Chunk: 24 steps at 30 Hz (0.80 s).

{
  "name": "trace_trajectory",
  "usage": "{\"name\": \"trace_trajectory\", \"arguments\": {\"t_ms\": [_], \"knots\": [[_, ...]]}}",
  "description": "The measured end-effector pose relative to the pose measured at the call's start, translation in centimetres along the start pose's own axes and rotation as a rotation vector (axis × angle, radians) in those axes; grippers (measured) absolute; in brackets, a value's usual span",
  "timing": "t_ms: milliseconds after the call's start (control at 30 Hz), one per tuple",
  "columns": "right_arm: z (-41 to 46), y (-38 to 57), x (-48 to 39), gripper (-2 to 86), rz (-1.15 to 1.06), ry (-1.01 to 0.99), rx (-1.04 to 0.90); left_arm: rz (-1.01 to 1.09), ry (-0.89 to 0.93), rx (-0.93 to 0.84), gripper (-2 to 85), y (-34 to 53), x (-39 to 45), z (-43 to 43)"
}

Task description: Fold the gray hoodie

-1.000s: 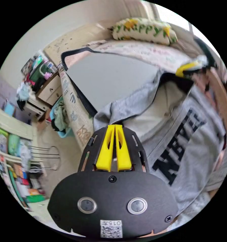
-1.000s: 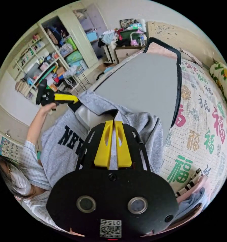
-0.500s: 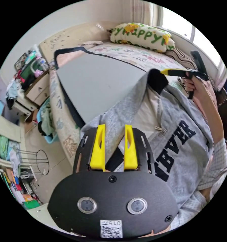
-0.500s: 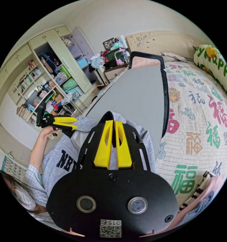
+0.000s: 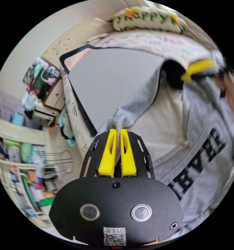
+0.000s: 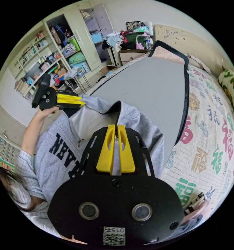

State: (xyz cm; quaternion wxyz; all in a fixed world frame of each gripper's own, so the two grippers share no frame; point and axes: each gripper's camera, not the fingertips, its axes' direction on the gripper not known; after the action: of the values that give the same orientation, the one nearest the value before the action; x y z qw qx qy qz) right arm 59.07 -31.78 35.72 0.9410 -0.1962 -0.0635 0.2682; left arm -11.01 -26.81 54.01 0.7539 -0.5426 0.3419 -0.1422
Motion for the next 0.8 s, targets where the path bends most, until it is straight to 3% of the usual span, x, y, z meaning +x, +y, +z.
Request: {"name": "trace_trajectory", "arguments": {"t_ms": [100,167,267,333,633,733,800], "knots": [[0.9,-1.1,1.1,4.0,0.123,-0.069,0.122,-0.456,0.373,0.197,2.7,1.5,-7.2,1.4],[1.3,-1.2,1.5,5.9,0.166,-0.065,0.173,-0.652,0.563,0.283,4.2,3.8,-10.3,3.0],[1.5,-0.7,2.1,6.8,0.183,-0.062,0.208,-0.692,0.743,0.309,7.3,5.7,-13.6,4.3],[1.4,-0.5,2.2,6.9,0.173,-0.019,0.194,-0.593,0.703,0.214,7.7,5.2,-14.6,3.6],[1.5,-1.0,-5.3,2.8,-0.127,0.246,0.223,-0.405,0.560,0.290,6.8,10.0,-16.9,-5.0],[6.8,-3.1,-8.4,0.4,-0.255,0.204,-0.048,-0.364,0.499,0.200,5.7,10.4,-16.8,-4.2],[10.8,-4.4,-10.1,-0.3,-0.244,0.314,-0.117,-0.331,0.477,0.081,5.4,9.9,-16.2,-1.9]]}}
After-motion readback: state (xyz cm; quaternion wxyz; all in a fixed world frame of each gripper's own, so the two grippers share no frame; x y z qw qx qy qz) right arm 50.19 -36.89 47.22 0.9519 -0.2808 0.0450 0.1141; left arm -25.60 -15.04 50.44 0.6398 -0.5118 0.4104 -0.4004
